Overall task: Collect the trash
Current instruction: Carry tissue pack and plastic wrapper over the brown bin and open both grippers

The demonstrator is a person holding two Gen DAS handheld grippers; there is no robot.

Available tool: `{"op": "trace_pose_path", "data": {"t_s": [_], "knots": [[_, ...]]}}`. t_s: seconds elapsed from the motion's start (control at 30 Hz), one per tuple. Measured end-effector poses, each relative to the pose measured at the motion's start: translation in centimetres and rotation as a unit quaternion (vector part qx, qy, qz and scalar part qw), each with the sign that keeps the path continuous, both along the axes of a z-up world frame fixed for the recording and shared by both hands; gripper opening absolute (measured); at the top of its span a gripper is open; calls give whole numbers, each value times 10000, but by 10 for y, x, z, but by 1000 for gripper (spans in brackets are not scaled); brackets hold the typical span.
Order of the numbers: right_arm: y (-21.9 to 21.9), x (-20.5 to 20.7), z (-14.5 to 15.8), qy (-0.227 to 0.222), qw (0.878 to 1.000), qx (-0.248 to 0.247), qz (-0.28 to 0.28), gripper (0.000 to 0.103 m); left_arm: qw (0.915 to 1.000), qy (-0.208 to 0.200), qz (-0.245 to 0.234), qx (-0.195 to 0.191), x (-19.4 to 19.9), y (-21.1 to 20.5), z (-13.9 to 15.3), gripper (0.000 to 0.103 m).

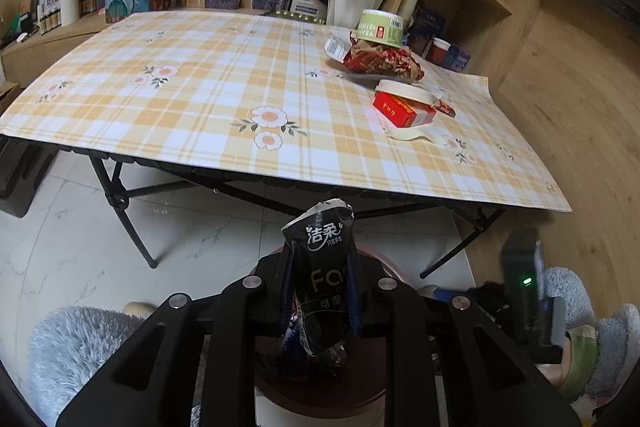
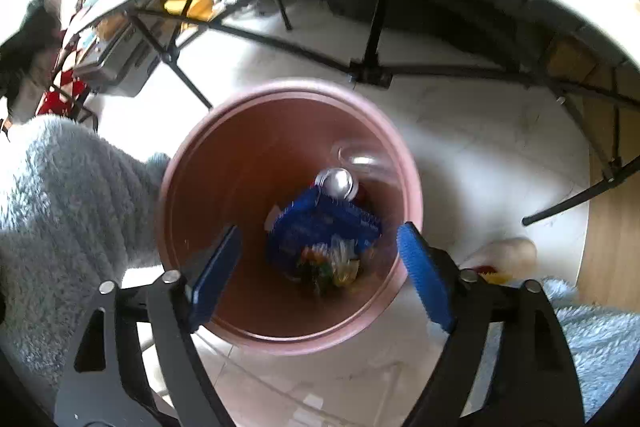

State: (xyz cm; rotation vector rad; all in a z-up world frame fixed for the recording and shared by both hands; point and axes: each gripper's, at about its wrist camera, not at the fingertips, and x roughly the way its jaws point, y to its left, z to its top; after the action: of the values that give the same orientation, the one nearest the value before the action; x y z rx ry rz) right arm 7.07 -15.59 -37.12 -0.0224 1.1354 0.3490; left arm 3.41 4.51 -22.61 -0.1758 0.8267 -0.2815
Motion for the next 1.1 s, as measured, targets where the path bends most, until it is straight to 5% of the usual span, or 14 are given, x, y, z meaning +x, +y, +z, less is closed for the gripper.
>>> {"op": "trace_pose_path", "data": {"t_s": [0.27,0.73,0.9,1.1], "knots": [[-23,-4,39,-1235,9881,-394,-828,97,9994,323,-86,-59,10,-4,-14,21],[-43,0,37,-1199,9849,-300,-1212,97,9893,977,-803,721,20,-48,-46,26],[-46,-1,38,-1182,9852,-191,-1225,97,9887,966,-761,853,20,-50,-47,41],[-47,0,37,-1153,9851,-187,-1266,97,9957,725,-192,537,21,-29,-37,66]]}}
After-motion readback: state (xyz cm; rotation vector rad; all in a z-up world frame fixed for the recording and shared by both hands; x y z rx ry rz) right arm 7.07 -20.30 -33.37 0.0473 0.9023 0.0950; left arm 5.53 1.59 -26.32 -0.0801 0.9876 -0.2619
